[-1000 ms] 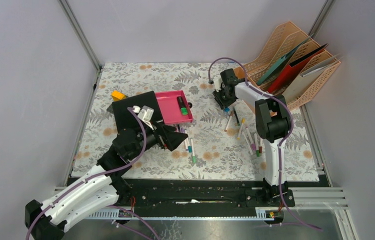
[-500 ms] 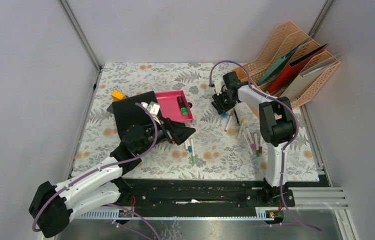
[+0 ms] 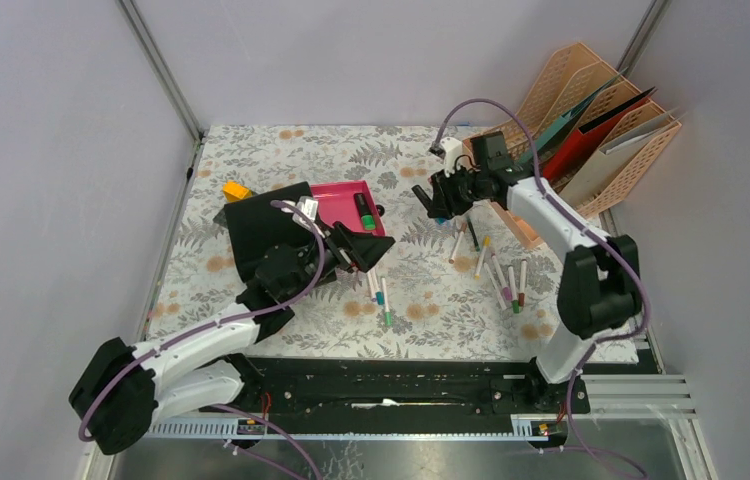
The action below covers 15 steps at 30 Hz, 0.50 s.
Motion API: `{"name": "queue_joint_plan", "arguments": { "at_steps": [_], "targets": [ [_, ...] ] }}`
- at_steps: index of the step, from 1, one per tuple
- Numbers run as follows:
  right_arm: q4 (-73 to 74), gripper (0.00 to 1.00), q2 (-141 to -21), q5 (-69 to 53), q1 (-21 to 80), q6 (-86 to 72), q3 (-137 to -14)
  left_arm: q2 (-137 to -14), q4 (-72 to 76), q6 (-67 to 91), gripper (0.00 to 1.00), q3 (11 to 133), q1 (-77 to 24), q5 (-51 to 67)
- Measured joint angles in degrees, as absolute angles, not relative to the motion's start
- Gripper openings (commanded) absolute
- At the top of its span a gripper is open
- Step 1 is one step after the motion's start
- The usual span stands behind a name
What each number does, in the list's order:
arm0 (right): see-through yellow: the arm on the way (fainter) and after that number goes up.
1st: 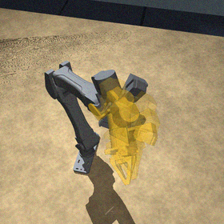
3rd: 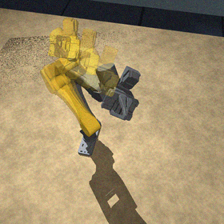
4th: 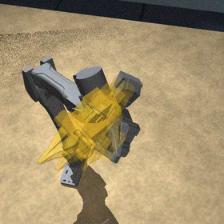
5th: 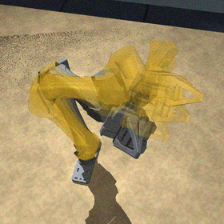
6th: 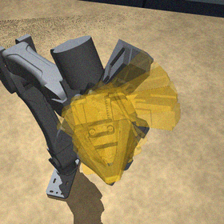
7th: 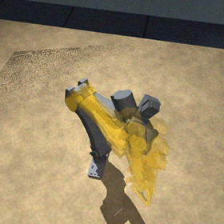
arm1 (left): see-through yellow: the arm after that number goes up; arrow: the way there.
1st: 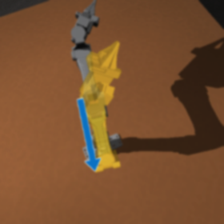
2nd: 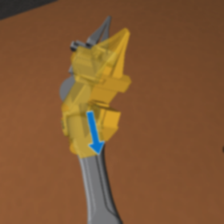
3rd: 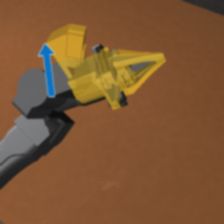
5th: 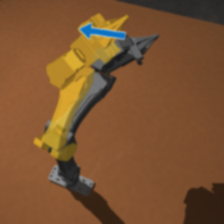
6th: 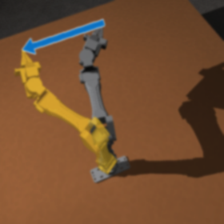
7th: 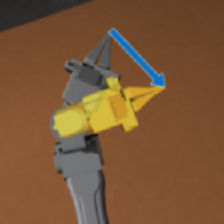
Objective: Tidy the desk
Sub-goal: Pick up the stationery from the center of the board.
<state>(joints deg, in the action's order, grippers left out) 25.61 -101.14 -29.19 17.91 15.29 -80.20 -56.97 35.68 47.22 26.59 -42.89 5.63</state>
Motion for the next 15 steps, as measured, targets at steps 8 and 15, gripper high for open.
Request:
{"name": "queue_joint_plan", "arguments": {
  "at_steps": [8,15],
  "targets": [
    [21.74,0.00,-87.94,-40.62,17.85,12.56,-69.69,-67.02,41.17,52.16,0.99,29.04,-42.89,2.76],
    [19.42,0.00,-86.52,-46.59,17.82,11.46,-67.18,-75.72,47.22,55.07,0.98,31.86,-42.89,0.36]
  ]
}}
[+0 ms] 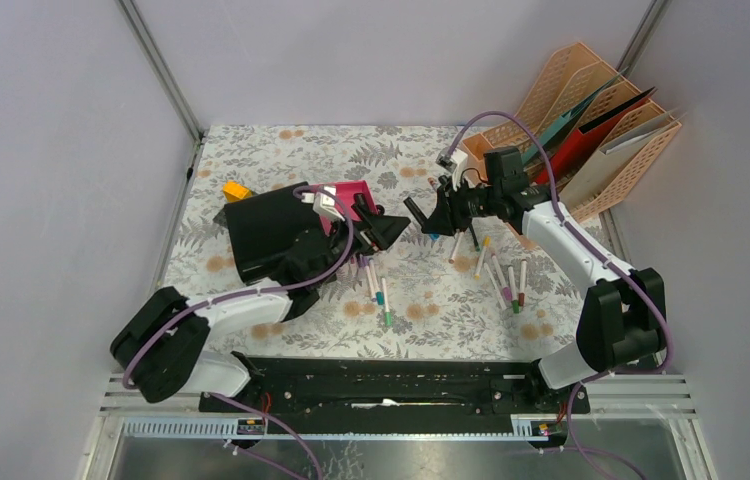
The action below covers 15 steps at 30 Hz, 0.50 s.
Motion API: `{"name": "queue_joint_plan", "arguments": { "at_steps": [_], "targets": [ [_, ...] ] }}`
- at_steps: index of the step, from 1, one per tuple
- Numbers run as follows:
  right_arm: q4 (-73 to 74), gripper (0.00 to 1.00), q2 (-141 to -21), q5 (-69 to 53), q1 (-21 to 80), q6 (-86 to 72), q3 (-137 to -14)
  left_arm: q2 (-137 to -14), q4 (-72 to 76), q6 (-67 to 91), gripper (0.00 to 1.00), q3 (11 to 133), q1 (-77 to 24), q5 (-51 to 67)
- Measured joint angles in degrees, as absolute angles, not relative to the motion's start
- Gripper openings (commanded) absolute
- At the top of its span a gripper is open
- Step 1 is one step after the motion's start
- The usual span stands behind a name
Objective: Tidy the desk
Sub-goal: Pick up the stationery from the center of the board.
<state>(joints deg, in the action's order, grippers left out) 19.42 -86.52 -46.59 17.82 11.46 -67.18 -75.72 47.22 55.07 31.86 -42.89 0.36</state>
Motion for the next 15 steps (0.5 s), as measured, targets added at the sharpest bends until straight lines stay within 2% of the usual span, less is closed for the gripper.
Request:
{"name": "queue_joint_plan", "arguments": {
  "at_steps": [4,9,15],
  "targets": [
    [18.59,0.00,-86.41,-48.16,17.82,11.07,-66.96,-79.75,48.36,56.21,0.95,33.93,-42.89,-1.37],
    [17.65,0.00,-85.97,-49.87,17.82,10.59,-66.46,-82.87,47.79,57.36,0.86,37.32,-42.89,-3.60],
    [17.17,0.00,-85.80,-51.11,17.82,10.35,-66.24,-85.38,46.11,57.78,0.64,41.67,-42.94,-5.26]
  ]
}}
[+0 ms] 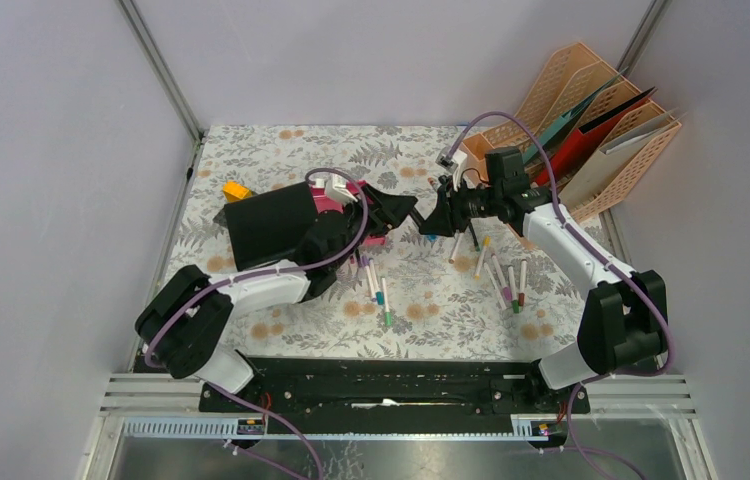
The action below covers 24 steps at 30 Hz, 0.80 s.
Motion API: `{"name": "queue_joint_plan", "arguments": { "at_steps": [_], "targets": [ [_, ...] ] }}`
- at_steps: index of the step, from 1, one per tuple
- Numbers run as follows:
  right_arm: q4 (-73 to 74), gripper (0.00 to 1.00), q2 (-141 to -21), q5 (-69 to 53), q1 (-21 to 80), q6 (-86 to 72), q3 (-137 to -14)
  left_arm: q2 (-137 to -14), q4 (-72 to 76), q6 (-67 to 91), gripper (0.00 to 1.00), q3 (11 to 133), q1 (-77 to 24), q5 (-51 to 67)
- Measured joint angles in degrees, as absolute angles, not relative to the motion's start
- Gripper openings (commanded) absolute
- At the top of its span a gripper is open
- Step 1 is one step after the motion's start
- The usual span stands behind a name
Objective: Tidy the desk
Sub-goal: Pick up the stationery from the center of the board.
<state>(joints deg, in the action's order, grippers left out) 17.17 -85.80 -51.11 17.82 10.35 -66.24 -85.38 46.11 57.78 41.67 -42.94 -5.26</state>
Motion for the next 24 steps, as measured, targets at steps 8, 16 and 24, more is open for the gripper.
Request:
{"name": "queue_joint_plan", "arguments": {
  "at_steps": [8,16,24],
  "targets": [
    [16.84,0.00,-85.38,-51.83,17.82,10.22,-65.69,-89.14,42.87,58.37,0.05,45.89,-43.94,-5.61],
    [16.08,0.54,-84.95,-51.35,17.63,10.37,-65.19,-89.43,41.52,58.50,0.00,46.89,-43.97,-5.21],
    [15.92,1.00,-83.05,-53.10,17.58,11.22,-64.47,-85.45,39.88,55.72,0.00,44.62,-43.99,-6.26]
  ]
}}
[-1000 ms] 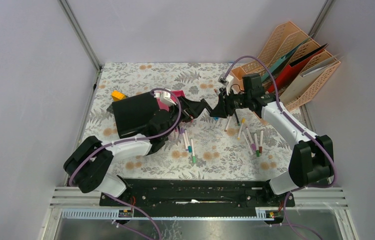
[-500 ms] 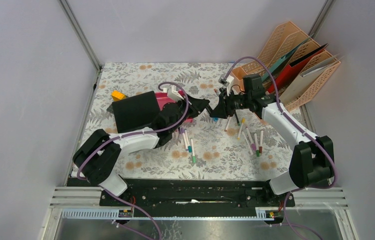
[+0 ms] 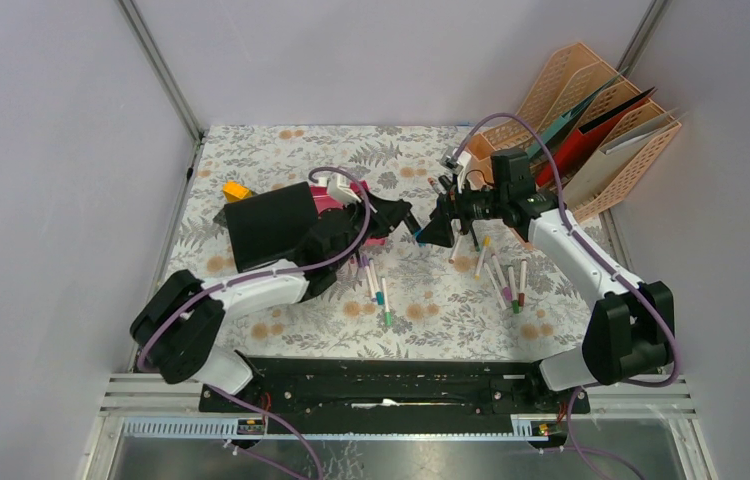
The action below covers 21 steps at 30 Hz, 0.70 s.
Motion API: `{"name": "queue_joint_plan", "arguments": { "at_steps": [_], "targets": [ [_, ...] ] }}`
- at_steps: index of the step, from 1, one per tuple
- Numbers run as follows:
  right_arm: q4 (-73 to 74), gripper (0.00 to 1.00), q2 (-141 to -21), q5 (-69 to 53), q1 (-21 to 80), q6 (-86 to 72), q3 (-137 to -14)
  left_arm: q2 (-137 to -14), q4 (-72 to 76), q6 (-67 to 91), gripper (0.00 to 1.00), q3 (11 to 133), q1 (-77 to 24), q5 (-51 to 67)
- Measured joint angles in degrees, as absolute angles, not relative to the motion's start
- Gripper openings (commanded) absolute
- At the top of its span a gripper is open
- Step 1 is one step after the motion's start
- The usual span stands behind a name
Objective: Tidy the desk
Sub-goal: Pick up the stationery from the center of the board, then place the stationery in the drawer.
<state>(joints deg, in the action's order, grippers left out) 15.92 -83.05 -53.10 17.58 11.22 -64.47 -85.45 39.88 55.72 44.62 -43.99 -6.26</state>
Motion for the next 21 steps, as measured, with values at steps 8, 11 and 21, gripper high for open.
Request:
{"name": "queue_joint_plan", "arguments": {
  "at_steps": [8,11,21],
  "targets": [
    [15.94,1.00,-81.43,-53.28,17.58,12.32,-64.20,-75.42,31.27,48.25,0.00,43.46,-43.00,-11.09],
    [15.94,1.00,-81.25,-53.28,17.58,12.73,-63.99,-72.86,26.28,45.71,0.00,43.94,-41.19,-13.43],
    [15.99,1.00,-81.25,-53.23,17.58,13.87,-63.88,-72.86,9.34,39.92,0.00,51.68,-37.80,-21.52]
  ]
}}
